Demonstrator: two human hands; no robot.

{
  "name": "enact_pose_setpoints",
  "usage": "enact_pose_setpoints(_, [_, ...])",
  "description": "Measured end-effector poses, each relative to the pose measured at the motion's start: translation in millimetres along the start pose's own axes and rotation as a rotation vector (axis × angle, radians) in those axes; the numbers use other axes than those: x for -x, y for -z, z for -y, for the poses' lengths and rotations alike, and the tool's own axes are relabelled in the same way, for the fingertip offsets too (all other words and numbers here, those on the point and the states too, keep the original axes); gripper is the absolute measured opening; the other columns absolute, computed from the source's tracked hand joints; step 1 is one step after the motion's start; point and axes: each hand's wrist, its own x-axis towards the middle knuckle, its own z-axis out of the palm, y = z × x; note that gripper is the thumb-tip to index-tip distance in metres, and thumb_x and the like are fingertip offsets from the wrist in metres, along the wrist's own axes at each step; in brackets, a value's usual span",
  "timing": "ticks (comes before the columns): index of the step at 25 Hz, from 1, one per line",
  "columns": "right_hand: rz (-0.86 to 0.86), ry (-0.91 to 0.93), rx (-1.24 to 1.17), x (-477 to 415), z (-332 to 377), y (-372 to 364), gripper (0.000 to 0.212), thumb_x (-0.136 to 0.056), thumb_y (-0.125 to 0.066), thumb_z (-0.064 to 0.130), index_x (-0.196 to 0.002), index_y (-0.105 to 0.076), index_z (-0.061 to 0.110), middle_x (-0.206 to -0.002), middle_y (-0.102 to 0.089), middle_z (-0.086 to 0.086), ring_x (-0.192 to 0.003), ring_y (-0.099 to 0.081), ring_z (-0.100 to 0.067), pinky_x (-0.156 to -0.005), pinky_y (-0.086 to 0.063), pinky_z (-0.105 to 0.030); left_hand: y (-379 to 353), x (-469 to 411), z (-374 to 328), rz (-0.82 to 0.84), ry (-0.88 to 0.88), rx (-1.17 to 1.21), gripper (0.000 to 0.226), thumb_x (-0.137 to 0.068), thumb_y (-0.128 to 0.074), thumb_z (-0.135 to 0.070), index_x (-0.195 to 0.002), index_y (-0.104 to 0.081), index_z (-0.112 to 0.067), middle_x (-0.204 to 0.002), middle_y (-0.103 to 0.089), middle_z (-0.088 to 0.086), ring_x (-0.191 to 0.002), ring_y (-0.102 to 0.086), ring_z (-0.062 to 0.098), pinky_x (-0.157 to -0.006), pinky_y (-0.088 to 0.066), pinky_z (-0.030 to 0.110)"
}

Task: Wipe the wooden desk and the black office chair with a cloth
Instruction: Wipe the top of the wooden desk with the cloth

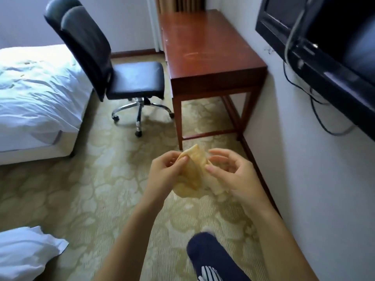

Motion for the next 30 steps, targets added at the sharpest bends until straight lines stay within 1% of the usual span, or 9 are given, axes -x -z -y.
enact_pose_setpoints(4, [0.181,-0.057,0.000,-130,24,-18,0.034,-0.079,-0.073,0.029,-0.112,-0.065,0.028,-0.104,-0.069,0.007,-0.098,-0.065,-0.006,-0.076,-0.057,-0.025,25,-106,-37,0.001,-0.059,0.022,0.013,-0.089,-0.061,-0.017,-0.093,-0.070,-0.009,-0.084,-0.070,0.014,-0.083,-0.067,0.032,-0.074,-0.056,0.044])
enact_pose_setpoints(10, [0.344,-0.083,-0.020,-279,40,-77,0.015,-0.084,-0.068,0.017,-0.099,-0.070,0.016,-0.091,-0.072,-0.002,-0.085,-0.068,-0.010,-0.074,-0.056,-0.021,77,-248,-44,-0.071,-0.125,0.023,0.011,-0.089,-0.060,-0.017,-0.092,-0.071,-0.018,-0.073,-0.068,-0.010,-0.072,-0.063,0.003,-0.062,-0.051,0.017])
enact_pose_setpoints(15, [0.216,-0.151,-0.251,-395,35,-128,0.012,-0.081,-0.067,0.021,-0.081,-0.069,0.009,-0.079,-0.066,-0.005,-0.077,-0.063,-0.015,-0.070,-0.053,-0.026,112,-392,-46,0.012,-0.096,0.017,0.012,-0.091,-0.060,-0.022,-0.089,-0.071,-0.026,-0.080,-0.070,-0.009,-0.082,-0.064,0.007,-0.071,-0.052,0.023])
enact_pose_setpoints(17, [0.112,-0.217,-0.426,-445,38,-149,0.013,-0.075,-0.068,0.026,-0.074,-0.066,0.014,-0.080,-0.062,-0.007,-0.078,-0.058,-0.020,-0.072,-0.050,-0.032,125,-459,-58,0.112,-0.084,-0.016,0.011,-0.091,-0.059,-0.024,-0.091,-0.070,-0.026,-0.083,-0.070,-0.009,-0.084,-0.064,0.006,-0.069,-0.050,0.016])
enact_pose_setpoints(19, [0.030,-0.239,-0.570,-484,40,-162,0.011,-0.075,-0.067,0.028,-0.069,-0.063,0.020,-0.080,-0.061,-0.004,-0.078,-0.057,-0.016,-0.071,-0.048,-0.028,128,-513,-67,0.203,-0.075,-0.073,0.012,-0.091,-0.059,-0.026,-0.096,-0.070,-0.023,-0.089,-0.070,-0.006,-0.088,-0.064,0.005,-0.069,-0.046,0.011])
enact_pose_setpoints(21, [-0.025,-0.271,-0.699,-513,35,-163,0.015,-0.079,-0.063,0.030,-0.081,-0.064,0.016,-0.090,-0.064,-0.005,-0.087,-0.058,-0.017,-0.081,-0.048,-0.029,123,-550,-72,0.274,-0.072,-0.100,0.016,-0.092,-0.059,-0.027,-0.101,-0.069,-0.020,-0.096,-0.071,-0.003,-0.095,-0.064,0.008,-0.078,-0.047,0.016])
enact_pose_setpoints(24, [-0.031,-0.359,-0.933,-554,21,-157,0.053,-0.090,-0.048,0.042,-0.126,-0.055,0.003,-0.126,-0.056,-0.019,-0.116,-0.053,-0.031,-0.105,-0.038,-0.045,103,-598,-72,0.358,-0.022,-0.089,0.017,-0.093,-0.058,-0.026,-0.101,-0.068,-0.015,-0.097,-0.070,0.005,-0.095,-0.064,0.017,-0.083,-0.050,0.028])
enact_pose_setpoints(28, [0.089,-0.506,-1.110,-609,1,-138,0.062,-0.095,-0.035,0.054,-0.134,-0.050,0.008,-0.139,-0.048,-0.019,-0.129,-0.046,-0.032,-0.110,-0.035,-0.045,63,-664,-75,0.369,0.048,-0.071,0.014,-0.093,-0.058,-0.027,-0.094,-0.070,-0.019,-0.079,-0.065,-0.003,-0.069,-0.058,0.001,-0.058,-0.045,0.013])
enact_pose_setpoints(30, [0.096,-0.561,-1.101,-641,-8,-122,0.061,-0.094,-0.039,0.053,-0.135,-0.050,0.008,-0.140,-0.047,-0.017,-0.131,-0.044,-0.030,-0.112,-0.030,-0.044,41,-695,-77,0.407,0.076,-0.051,0.015,-0.094,-0.057,-0.026,-0.095,-0.069,-0.018,-0.078,-0.064,-0.004,-0.070,-0.058,0.000,-0.061,-0.045,0.013])
